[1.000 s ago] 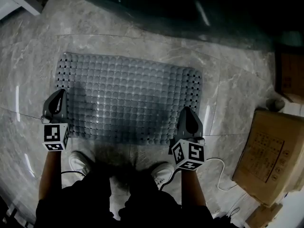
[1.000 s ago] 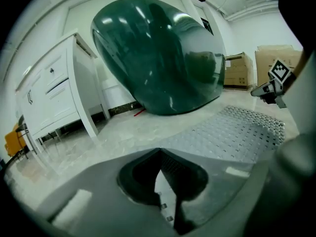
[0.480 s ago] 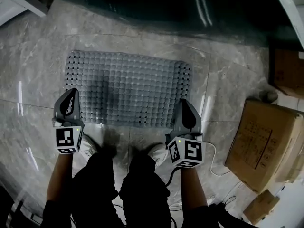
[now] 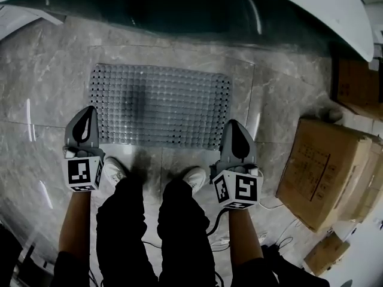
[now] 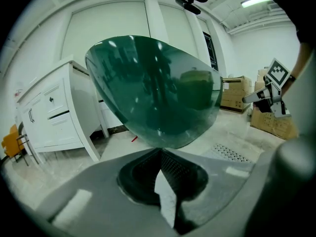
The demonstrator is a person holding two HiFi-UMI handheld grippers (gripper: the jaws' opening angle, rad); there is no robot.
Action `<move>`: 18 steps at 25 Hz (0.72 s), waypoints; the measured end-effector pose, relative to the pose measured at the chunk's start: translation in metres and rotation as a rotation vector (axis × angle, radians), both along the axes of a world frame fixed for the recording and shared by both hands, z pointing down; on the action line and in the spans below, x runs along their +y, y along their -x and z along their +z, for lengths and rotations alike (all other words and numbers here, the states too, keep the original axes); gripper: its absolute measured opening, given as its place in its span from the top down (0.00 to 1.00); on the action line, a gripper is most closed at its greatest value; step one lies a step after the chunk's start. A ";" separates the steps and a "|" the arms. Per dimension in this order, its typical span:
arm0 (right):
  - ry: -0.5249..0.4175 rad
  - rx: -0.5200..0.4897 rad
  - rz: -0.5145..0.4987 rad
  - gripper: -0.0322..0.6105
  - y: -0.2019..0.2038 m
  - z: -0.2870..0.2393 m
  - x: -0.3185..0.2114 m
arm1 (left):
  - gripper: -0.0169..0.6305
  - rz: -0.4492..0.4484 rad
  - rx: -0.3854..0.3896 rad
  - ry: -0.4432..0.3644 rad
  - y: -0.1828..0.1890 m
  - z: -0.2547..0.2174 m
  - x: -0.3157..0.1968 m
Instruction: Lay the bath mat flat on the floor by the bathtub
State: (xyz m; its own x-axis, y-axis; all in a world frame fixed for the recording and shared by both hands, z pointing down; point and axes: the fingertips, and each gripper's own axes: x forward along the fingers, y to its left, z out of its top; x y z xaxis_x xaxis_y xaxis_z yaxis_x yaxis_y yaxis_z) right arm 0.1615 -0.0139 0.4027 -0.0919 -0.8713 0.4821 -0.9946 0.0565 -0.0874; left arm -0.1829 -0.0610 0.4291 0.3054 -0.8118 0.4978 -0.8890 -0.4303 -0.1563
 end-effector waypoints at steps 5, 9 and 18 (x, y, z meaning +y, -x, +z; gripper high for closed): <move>-0.008 -0.010 -0.007 0.91 0.002 -0.031 -0.002 | 0.97 0.023 -0.019 0.007 -0.008 -0.029 0.002; -0.033 -0.007 -0.019 0.91 0.004 -0.066 -0.008 | 0.97 0.024 -0.010 0.001 -0.012 -0.062 0.001; -0.057 0.008 -0.027 0.91 0.003 -0.164 -0.012 | 0.97 0.022 0.022 -0.020 -0.033 -0.160 0.001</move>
